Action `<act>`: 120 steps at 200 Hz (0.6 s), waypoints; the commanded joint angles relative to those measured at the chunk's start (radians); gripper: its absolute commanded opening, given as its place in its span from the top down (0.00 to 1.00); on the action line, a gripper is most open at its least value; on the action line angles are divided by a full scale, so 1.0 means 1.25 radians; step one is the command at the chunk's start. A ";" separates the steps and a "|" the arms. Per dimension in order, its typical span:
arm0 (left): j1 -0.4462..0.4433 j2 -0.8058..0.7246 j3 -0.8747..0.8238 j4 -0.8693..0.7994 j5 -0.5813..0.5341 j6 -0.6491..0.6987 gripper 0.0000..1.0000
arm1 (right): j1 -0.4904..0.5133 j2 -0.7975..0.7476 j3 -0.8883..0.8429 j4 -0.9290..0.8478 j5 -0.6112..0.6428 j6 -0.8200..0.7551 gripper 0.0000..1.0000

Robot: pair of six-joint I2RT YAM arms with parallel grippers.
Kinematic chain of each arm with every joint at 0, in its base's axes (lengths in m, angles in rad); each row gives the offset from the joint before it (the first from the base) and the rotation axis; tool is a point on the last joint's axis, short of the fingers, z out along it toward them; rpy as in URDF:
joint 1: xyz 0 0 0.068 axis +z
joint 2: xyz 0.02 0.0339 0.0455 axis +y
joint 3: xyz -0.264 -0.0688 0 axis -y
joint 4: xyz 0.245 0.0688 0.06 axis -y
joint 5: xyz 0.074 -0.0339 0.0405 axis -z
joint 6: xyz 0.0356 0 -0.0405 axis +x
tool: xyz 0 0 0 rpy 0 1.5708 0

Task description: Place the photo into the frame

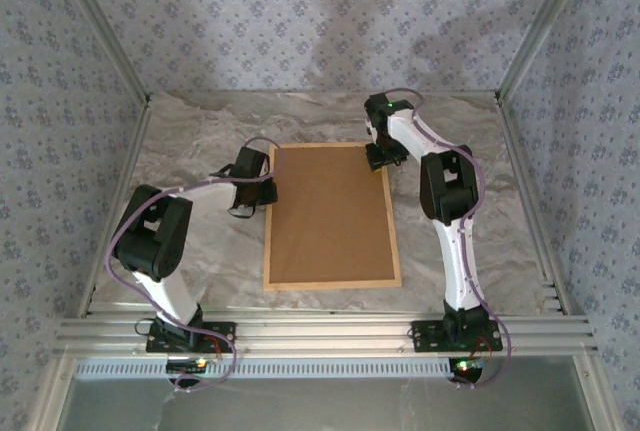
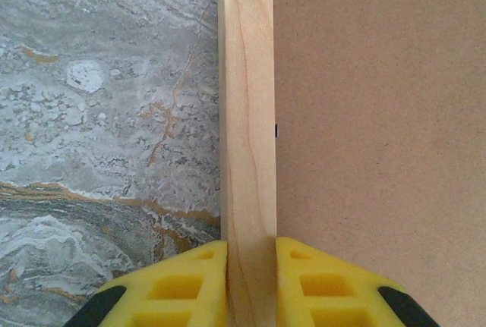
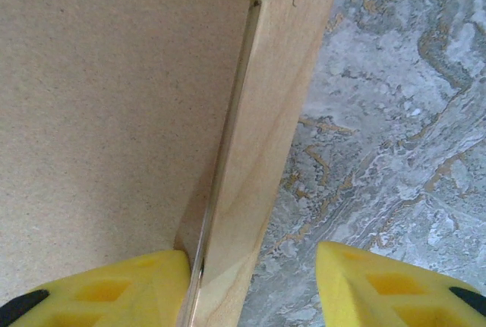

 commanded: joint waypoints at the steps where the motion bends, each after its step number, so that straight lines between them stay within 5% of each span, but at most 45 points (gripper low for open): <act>1: -0.007 0.005 0.004 -0.068 0.010 0.022 0.80 | 0.013 0.057 -0.006 -0.025 -0.059 -0.014 0.48; 65: -0.006 0.014 0.002 -0.067 0.008 0.018 0.80 | -0.020 -0.108 -0.048 0.049 -0.115 -0.004 0.46; 120: -0.006 0.019 0.004 -0.066 0.011 0.019 0.80 | -0.054 -0.107 -0.062 0.049 -0.097 -0.007 0.50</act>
